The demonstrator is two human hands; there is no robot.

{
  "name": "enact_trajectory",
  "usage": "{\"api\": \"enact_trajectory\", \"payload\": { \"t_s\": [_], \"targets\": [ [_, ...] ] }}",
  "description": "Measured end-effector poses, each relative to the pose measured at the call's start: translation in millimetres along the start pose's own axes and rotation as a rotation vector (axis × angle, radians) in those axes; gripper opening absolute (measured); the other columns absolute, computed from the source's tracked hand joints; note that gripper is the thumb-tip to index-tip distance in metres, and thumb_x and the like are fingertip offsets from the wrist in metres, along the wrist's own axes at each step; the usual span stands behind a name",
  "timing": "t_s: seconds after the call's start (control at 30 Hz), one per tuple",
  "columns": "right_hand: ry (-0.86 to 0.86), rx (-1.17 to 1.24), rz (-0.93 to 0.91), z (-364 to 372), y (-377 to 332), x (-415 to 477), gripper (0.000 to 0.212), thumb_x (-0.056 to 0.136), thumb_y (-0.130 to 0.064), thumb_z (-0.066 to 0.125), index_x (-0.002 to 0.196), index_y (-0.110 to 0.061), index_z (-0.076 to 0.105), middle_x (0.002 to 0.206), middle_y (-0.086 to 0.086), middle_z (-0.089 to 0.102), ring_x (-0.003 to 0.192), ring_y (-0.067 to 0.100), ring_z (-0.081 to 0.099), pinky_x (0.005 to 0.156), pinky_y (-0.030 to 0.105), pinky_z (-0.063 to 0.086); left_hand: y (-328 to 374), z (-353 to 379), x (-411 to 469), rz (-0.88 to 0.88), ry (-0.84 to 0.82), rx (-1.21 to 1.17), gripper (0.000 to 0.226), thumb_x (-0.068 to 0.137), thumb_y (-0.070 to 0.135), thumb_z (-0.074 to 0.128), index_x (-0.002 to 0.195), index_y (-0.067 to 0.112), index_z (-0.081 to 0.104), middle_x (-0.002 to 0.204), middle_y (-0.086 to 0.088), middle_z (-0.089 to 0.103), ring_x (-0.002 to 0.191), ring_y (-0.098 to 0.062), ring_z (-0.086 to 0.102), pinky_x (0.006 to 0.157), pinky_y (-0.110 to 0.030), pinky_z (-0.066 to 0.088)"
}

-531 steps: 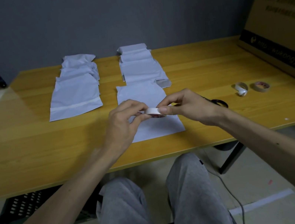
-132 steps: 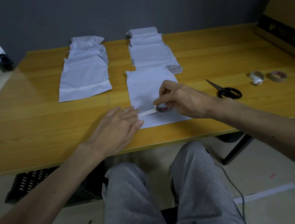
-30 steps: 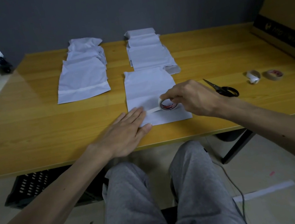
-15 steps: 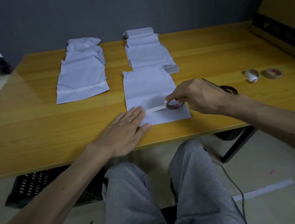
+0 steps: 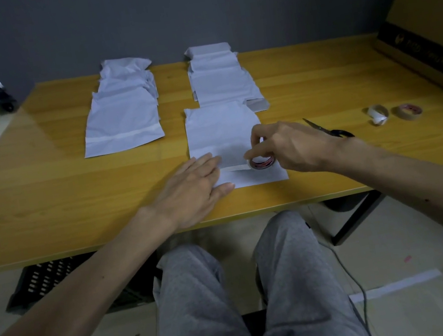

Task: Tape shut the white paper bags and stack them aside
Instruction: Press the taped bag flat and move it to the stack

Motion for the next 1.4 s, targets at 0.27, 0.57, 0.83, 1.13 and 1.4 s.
{"api": "enact_trajectory", "payload": {
  "t_s": [0.27, 0.57, 0.83, 1.13, 1.4],
  "targets": [
    [0.103, 0.028, 0.013, -5.4, 4.3, 4.4, 0.030, 0.083, 0.012, 0.049, 0.099, -0.010, 0.062, 0.094, 0.008, 0.064, 0.077, 0.033, 0.057, 0.054, 0.032, 0.031, -6.0, 14.8, -6.1, -0.011, -0.063, -0.085, 0.072, 0.096, 0.056, 0.016, 0.154, 0.015, 0.007, 0.162, 0.003, -0.001, 0.147, -0.007, -0.003, 0.114, -0.017, -0.006],
    [0.185, 0.087, -0.072, -1.5, 2.6, 4.4, 0.034, 0.081, 0.014, 0.051, 0.098, -0.008, 0.070, 0.102, 0.008, 0.066, 0.084, 0.032, 0.063, 0.066, 0.035, 0.046, -8.2, 13.7, -6.0, 0.028, -0.038, -0.048, 0.079, 0.088, 0.064, 0.002, 0.155, 0.023, 0.010, 0.162, 0.008, -0.003, 0.146, -0.004, -0.009, 0.120, -0.027, -0.004],
    [0.199, 0.092, -0.109, -0.7, 1.6, 9.2, 0.038, 0.075, 0.014, 0.047, 0.095, -0.007, 0.071, 0.098, 0.009, 0.068, 0.082, 0.031, 0.064, 0.067, 0.030, 0.045, 0.8, 4.9, 0.9, 0.027, -0.043, -0.162, 0.063, 0.100, 0.051, 0.024, 0.152, 0.016, 0.026, 0.160, 0.011, 0.013, 0.146, -0.006, 0.013, 0.118, -0.026, 0.016],
    [0.187, 0.147, -0.107, 0.2, 3.3, 12.0, 0.035, 0.075, 0.017, 0.053, 0.094, -0.006, 0.071, 0.093, 0.007, 0.070, 0.085, 0.027, 0.064, 0.070, 0.039, 0.052, -1.9, 13.2, 0.3, 0.001, -0.023, -0.195, 0.063, 0.100, 0.050, 0.026, 0.153, 0.019, 0.016, 0.161, 0.009, 0.007, 0.146, -0.005, 0.010, 0.114, -0.016, 0.006],
    [0.190, 0.150, -0.094, 0.7, -4.3, 12.1, 0.027, 0.080, 0.007, 0.054, 0.095, -0.006, 0.072, 0.095, 0.009, 0.071, 0.088, 0.029, 0.064, 0.074, 0.042, 0.053, 5.3, 14.8, 4.4, 0.029, 0.016, -0.110, 0.067, 0.095, 0.056, 0.014, 0.152, 0.021, 0.023, 0.162, 0.003, 0.005, 0.148, -0.009, 0.004, 0.120, -0.028, 0.009]
  ]
}}
Point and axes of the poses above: each hand's wrist, its own x-axis towards the middle knuckle, its own z-axis out of the palm, y = z × x, the point moved 7 cm from there along x, towards the middle knuckle
